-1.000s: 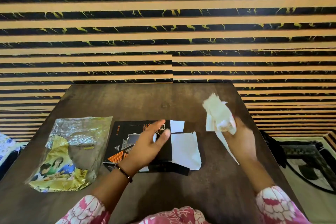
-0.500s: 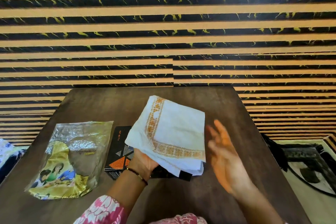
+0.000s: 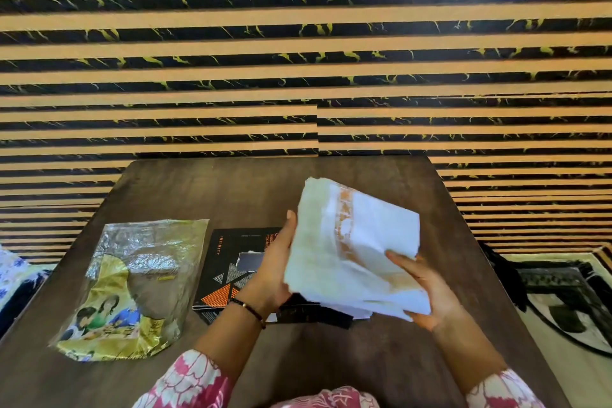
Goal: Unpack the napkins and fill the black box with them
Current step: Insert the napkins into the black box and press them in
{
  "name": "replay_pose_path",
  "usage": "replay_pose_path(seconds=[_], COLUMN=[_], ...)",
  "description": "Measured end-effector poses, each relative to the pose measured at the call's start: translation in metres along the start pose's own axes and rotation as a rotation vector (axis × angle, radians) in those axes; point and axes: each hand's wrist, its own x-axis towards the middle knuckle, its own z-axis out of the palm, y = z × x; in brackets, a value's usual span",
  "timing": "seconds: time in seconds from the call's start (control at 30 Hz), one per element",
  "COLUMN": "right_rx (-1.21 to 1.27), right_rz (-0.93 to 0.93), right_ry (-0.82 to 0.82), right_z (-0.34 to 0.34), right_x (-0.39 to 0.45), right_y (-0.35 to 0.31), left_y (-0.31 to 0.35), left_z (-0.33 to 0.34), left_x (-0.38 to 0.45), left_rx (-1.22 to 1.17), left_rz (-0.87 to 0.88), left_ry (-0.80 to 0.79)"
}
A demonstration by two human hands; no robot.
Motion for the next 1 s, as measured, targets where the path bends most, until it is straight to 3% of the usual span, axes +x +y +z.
replay_pose_path(seconds=[0.07, 0.1, 0.2, 0.3, 0.43, 0.8, 1.0], right_rx=[0.067, 0.029, -0.081, -0.207, -0.374, -0.506, -0.515], right_rz=[-0.004, 0.000, 0.056, 0.134, 0.185, 0.226, 0.336], right_ry=[0.057, 0.102, 0.208, 0.253, 0.233, 0.226, 0.149], right_z=[-0.029, -0.038, -0.065, -0.077, -0.075, -0.036, -0.034], right_x=[-0.001, -0.007, -0.014, -0.018, -0.014, 0.048, 0.036], right_y=[-0.003, -0.002, 0.006, 0.013, 0.008, -0.015, -0.002], left_y=[0.011, 0.006, -0.021, -0.034, -0.039, -0.040, -0.035], left_z=[0.004, 0.001, -0.007, -0.004, -0.007, -0.008, -0.011], left_x=[0.003, -0.002, -0.003, -0.006, -0.005, -0.013, -0.013], left_rx=[0.293, 0.402, 1.033, 1.286, 1.323, 1.377, 1.173], left_rz=[0.148, 0.175, 0.171, 0.179, 0.198, 0.178, 0.172], left_ry=[-0.018, -0.009, -0.023, -0.047, -0.032, -0.058, -0.061])
